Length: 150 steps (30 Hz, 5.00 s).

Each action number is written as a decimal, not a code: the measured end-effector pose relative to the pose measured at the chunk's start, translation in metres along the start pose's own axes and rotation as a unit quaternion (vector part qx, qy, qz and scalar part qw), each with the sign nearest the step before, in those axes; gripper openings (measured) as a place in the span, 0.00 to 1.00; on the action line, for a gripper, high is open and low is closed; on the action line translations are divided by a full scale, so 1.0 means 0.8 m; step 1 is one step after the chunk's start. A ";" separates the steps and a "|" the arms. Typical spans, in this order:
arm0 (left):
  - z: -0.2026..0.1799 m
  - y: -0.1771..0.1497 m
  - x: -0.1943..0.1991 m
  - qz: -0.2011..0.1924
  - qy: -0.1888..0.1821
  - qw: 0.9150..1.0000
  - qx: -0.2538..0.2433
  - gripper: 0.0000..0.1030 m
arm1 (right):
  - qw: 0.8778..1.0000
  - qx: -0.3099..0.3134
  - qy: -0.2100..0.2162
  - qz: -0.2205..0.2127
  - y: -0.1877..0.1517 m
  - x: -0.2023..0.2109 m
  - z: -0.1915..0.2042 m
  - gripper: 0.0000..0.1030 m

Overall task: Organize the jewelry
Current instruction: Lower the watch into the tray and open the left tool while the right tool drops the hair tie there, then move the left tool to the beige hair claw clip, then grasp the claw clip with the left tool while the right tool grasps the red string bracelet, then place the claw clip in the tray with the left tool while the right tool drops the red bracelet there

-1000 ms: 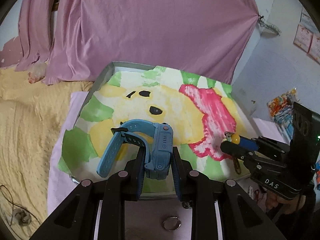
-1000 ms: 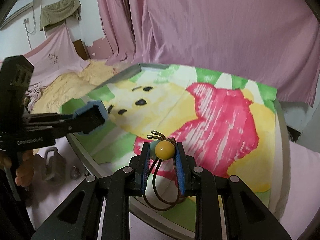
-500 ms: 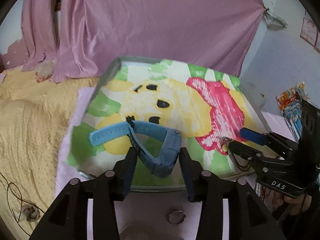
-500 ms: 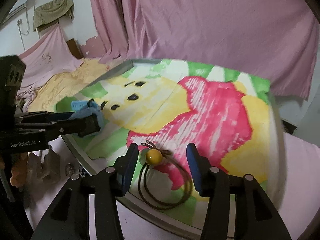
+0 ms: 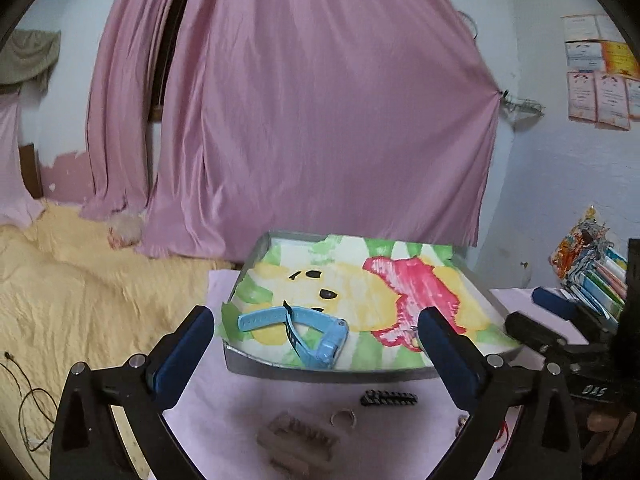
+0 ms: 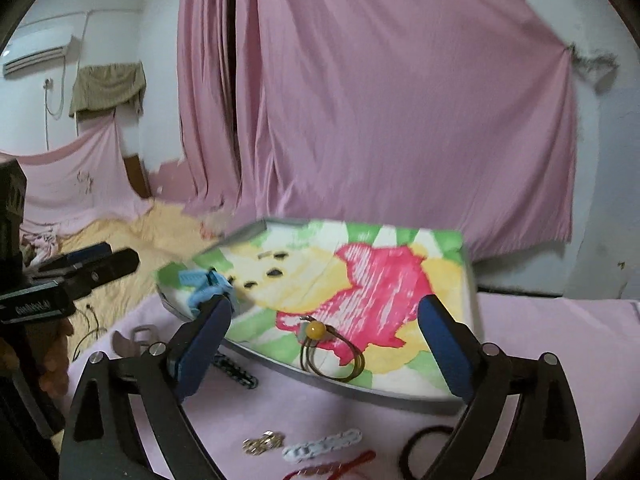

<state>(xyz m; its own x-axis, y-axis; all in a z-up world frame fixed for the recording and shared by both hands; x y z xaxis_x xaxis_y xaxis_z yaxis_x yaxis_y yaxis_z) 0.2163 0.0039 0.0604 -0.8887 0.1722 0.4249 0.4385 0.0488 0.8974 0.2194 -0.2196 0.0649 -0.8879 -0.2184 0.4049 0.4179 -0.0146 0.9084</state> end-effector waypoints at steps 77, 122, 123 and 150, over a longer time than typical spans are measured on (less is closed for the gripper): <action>0.008 -0.099 -0.052 0.221 0.004 0.972 -0.075 0.59 | 0.970 0.033 0.045 0.236 -0.106 -0.007 0.002 0.54; -0.094 -0.009 -0.108 0.151 -0.058 0.986 -0.030 0.59 | 0.992 -0.016 0.059 0.110 -0.007 -0.049 -0.044 0.07; -0.094 -0.011 -0.114 0.157 -0.055 0.986 -0.033 0.59 | 0.991 -0.019 0.059 0.117 -0.009 -0.057 -0.046 0.07; -0.100 -0.048 -0.153 0.218 -0.046 0.973 -0.054 0.68 | 0.983 -0.050 0.035 0.171 -0.045 -0.093 -0.064 0.36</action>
<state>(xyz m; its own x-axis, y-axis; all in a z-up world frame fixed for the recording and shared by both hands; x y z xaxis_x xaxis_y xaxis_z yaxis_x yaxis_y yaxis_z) 0.2978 -0.0976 -0.0166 -0.6032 0.2414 0.7602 0.7505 -0.1507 0.6434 0.2802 -0.2532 -0.0031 -0.6779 -0.2941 0.6737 0.7099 -0.0236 0.7039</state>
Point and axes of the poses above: each gripper's, at about its wrist camera, not at the fingertips, and x roughly against the way its jaws point, z to its left, y to its top, the point moved 4 cm from there along -x, roughly the way its jaws point, and after that the axes turned 2 degrees about y, right-handed, at the moved point
